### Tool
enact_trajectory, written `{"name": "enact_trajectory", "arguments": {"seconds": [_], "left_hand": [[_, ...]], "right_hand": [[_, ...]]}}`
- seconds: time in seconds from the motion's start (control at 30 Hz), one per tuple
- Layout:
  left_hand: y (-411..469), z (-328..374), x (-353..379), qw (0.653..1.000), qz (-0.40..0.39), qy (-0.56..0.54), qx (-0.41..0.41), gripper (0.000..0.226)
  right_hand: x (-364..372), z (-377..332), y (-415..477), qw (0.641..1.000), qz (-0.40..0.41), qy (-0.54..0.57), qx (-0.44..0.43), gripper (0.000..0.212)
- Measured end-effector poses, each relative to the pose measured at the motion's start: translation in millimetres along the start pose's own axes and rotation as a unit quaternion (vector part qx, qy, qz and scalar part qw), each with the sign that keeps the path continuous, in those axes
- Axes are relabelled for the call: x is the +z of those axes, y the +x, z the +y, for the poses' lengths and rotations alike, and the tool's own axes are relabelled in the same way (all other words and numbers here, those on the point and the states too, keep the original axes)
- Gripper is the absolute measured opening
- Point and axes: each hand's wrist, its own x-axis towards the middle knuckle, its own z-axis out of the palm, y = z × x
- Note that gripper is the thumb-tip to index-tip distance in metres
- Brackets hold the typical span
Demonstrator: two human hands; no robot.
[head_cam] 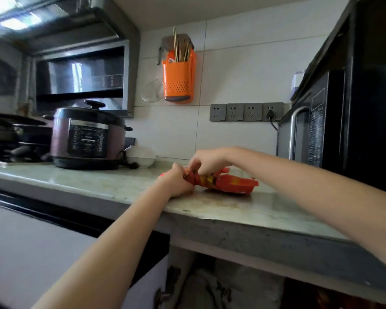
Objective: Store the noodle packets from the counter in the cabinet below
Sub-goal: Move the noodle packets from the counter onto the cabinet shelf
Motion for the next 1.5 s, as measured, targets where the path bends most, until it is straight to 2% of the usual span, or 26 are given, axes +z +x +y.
{"name": "enact_trajectory", "arguments": {"seconds": [0.1, 0.2, 0.27, 0.33, 0.43, 0.57, 0.63, 0.77, 0.9, 1.0, 1.07, 1.2, 1.33, 1.47, 1.5], "left_hand": [[-15.9, 6.6, -4.0, 0.998, 0.062, -0.012, 0.022, 0.058], [-38.3, 13.8, -5.2, 0.992, 0.081, 0.098, 0.021, 0.072], [-51.2, 16.8, -9.3, 0.984, 0.109, 0.127, 0.054, 0.074], [-74.2, 22.9, -5.4, 0.984, 0.125, 0.06, 0.113, 0.074], [-108.1, 28.6, -8.3, 0.968, 0.187, -0.035, 0.161, 0.05], [-154.0, 39.7, -23.8, 0.941, 0.282, 0.004, 0.186, 0.026], [-173.8, 46.8, -29.9, 0.935, 0.304, -0.004, 0.183, 0.027], [-202.5, 58.6, -39.0, 0.922, 0.338, -0.039, 0.184, 0.042], [-243.7, 60.9, -33.4, 0.92, 0.327, -0.08, 0.202, 0.043], [-262.5, 58.6, -13.0, 0.925, 0.281, -0.114, 0.229, 0.038], [-270.5, 53.9, 8.5, 0.932, 0.246, -0.145, 0.222, 0.037], [-281.5, 40.3, 62.0, 0.935, 0.168, -0.257, 0.177, 0.02], [-293.8, 31.5, 114.0, 0.925, 0.085, -0.353, 0.111, 0.021], [-310.6, 35.7, 164.5, 0.914, -0.002, -0.403, 0.049, 0.002], [-316.6, 40.6, 177.2, 0.912, -0.025, -0.408, 0.032, 0.012]], "right_hand": [[6.9, 4.6, -36.7, 0.997, 0.068, 0.026, 0.003, 0.034], [30.0, 13.3, -76.8, 0.982, 0.181, 0.056, -0.001, 0.03], [32.6, 10.5, -89.0, 0.961, 0.266, 0.075, -0.014, 0.026], [34.7, 1.6, -105.3, 0.928, 0.362, 0.075, -0.041, 0.029], [38.9, -16.7, -134.5, 0.863, 0.495, 0.032, -0.092, 0.029], [37.1, -40.2, -178.1, 0.77, 0.628, -0.011, -0.116, 0.03], [28.9, -49.5, -191.7, 0.734, 0.668, -0.038, -0.117, 0.03], [23.2, -65.9, -204.9, 0.695, 0.704, -0.073, -0.126, 0.019], [28.4, -80.5, -240.9, 0.679, 0.697, -0.129, -0.188, 0.015], [45.5, -82.5, -263.9, 0.675, 0.691, -0.148, -0.214, 0.014], [67.0, -77.9, -274.2, 0.684, 0.681, -0.135, -0.223, 0.017], [108.7, -53.1, -287.5, 0.712, 0.676, -0.049, -0.183, 0.019], [148.7, -38.9, -306.7, 0.748, 0.649, 0.043, -0.13, 0.013], [196.0, -40.1, -319.9, 0.806, 0.574, 0.128, -0.065, 0.009], [208.0, -37.3, -321.1, 0.821, 0.553, 0.14, -0.035, 0.008]]}}
